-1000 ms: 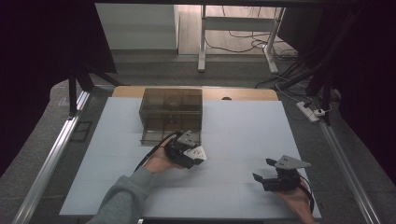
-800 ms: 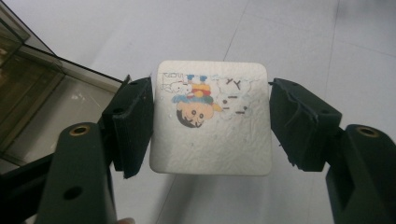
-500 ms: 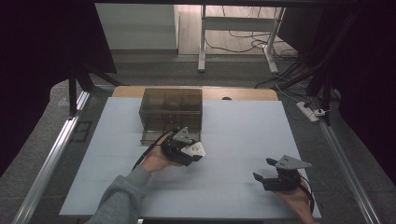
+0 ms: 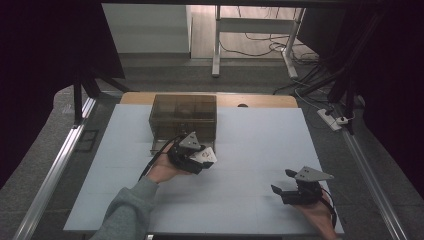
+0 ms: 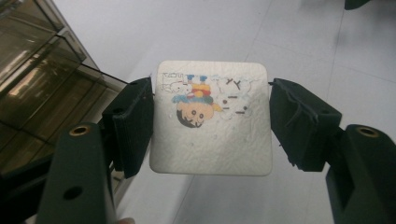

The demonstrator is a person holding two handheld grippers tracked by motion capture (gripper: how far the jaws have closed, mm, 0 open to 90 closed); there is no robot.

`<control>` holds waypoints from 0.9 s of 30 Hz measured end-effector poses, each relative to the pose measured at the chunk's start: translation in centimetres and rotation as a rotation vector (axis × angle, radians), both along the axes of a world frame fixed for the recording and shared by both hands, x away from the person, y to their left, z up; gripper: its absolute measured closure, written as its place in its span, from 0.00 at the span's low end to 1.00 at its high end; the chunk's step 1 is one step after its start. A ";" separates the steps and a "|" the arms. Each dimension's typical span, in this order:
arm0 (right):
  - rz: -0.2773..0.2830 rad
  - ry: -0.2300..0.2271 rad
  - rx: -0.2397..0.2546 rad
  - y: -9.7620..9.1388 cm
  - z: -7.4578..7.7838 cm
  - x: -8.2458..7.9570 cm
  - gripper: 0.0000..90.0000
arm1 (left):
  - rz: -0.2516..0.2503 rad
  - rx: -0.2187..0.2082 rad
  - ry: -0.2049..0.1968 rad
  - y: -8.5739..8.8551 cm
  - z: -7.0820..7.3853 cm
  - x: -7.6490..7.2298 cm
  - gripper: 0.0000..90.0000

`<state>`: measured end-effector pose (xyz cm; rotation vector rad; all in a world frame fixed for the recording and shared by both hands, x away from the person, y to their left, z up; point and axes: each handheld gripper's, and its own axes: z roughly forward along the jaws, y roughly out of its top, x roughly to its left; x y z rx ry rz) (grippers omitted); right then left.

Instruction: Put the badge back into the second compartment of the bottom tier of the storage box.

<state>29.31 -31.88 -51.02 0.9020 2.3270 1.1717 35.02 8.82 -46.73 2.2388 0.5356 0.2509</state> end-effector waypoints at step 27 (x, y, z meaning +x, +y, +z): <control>-0.002 -0.001 -0.006 0.0 0.0 0.0 0.22 | 0.086 -0.044 -0.008 2.6 0.7 0.6 0.36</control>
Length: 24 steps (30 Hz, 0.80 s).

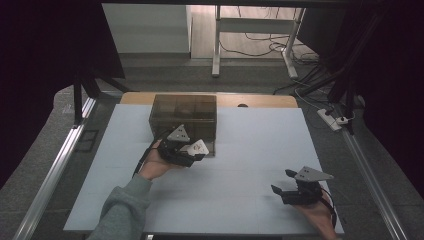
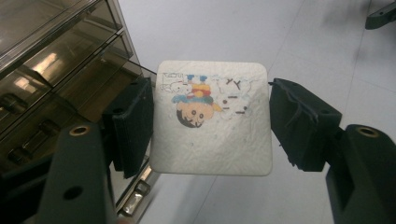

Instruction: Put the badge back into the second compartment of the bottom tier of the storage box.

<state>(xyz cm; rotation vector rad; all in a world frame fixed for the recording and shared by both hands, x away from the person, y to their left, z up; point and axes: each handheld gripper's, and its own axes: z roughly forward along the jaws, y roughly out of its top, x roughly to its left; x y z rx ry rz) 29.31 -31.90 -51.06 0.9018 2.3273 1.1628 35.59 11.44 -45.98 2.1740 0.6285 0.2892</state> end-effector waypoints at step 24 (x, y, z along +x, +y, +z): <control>0.002 0.001 -0.001 0.0 0.0 0.0 0.22 | 0.065 0.000 0.022 2.1 -0.8 1.1 0.36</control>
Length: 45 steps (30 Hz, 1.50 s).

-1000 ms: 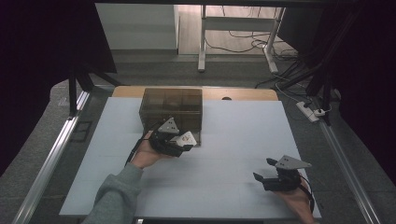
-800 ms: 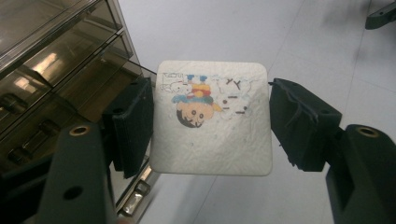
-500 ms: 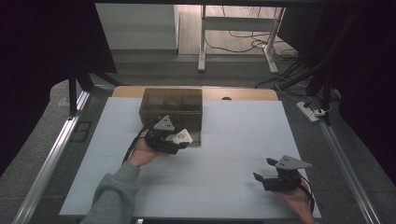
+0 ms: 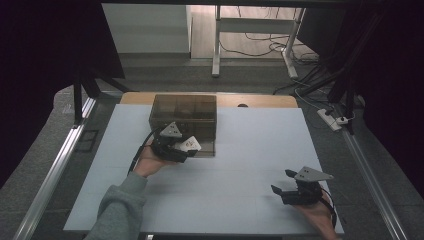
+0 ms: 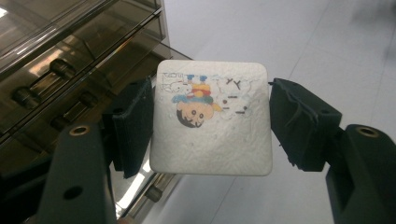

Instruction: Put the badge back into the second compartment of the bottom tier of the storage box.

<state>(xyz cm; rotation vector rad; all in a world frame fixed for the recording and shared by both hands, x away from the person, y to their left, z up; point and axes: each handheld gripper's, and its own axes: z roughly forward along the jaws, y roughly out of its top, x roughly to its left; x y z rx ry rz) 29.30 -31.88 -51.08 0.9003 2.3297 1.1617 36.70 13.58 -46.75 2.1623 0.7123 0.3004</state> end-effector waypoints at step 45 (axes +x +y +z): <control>0.004 0.006 -0.012 0.1 -0.1 0.1 0.22 | 0.137 0.059 0.091 1.7 -3.3 2.3 0.36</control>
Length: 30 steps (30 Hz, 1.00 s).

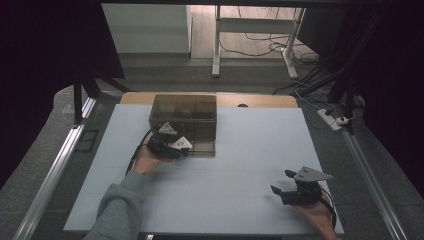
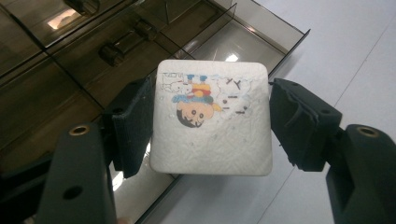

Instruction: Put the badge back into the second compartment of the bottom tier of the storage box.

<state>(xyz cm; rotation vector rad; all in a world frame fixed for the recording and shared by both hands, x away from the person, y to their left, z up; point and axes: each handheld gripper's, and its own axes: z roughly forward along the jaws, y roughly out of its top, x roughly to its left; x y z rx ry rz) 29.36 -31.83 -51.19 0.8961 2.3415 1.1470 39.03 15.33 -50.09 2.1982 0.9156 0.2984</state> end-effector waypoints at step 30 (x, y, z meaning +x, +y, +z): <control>0.000 0.000 0.001 0.0 0.0 0.0 0.22 | 0.079 0.004 -0.012 -0.4 0.0 0.3 0.24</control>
